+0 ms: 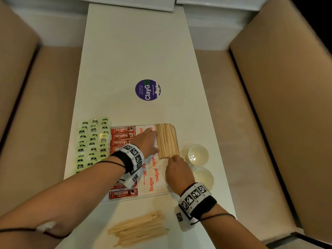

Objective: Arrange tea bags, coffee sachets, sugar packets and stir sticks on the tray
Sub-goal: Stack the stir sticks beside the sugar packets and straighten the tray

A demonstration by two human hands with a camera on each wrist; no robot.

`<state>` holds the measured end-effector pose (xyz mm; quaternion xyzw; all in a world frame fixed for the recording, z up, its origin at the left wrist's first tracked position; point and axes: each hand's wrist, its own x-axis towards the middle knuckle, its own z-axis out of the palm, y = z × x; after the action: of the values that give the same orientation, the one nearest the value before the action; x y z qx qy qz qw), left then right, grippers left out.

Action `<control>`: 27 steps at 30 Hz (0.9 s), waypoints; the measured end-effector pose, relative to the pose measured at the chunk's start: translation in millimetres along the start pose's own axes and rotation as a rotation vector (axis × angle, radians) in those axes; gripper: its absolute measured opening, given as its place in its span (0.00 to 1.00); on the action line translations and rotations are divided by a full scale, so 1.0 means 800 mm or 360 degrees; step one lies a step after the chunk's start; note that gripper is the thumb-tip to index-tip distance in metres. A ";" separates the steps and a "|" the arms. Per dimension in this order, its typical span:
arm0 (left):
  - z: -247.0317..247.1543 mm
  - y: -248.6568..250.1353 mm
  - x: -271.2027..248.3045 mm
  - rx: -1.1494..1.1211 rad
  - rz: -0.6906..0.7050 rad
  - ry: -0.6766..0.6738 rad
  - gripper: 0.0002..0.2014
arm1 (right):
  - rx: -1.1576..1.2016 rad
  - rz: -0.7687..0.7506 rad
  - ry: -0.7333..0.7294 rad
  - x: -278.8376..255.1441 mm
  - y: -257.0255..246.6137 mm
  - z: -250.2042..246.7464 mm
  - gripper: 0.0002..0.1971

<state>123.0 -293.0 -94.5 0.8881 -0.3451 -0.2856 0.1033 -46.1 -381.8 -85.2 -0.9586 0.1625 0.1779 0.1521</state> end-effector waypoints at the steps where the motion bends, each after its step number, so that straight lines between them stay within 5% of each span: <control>1: 0.000 0.000 -0.001 -0.0001 0.0005 0.0000 0.38 | 0.0012 -0.0001 -0.0002 0.000 0.001 -0.001 0.12; 7: -0.003 -0.008 -0.029 -0.0023 0.0072 0.0064 0.36 | 0.0181 -0.0067 -0.0010 -0.010 0.001 -0.010 0.13; 21: 0.051 -0.035 -0.224 0.0051 0.0219 -0.0219 0.25 | 0.0070 -0.0767 -0.0360 -0.087 -0.019 -0.009 0.23; 27: 0.091 -0.024 -0.280 0.0165 0.0156 -0.0297 0.39 | -0.0165 -0.0927 -0.0547 -0.115 -0.040 0.018 0.30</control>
<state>-42.2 -127.0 -63.3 0.8439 -0.4104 -0.3435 0.0385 -119.7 -324.3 -54.3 -0.9272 -0.1552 0.2940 0.1728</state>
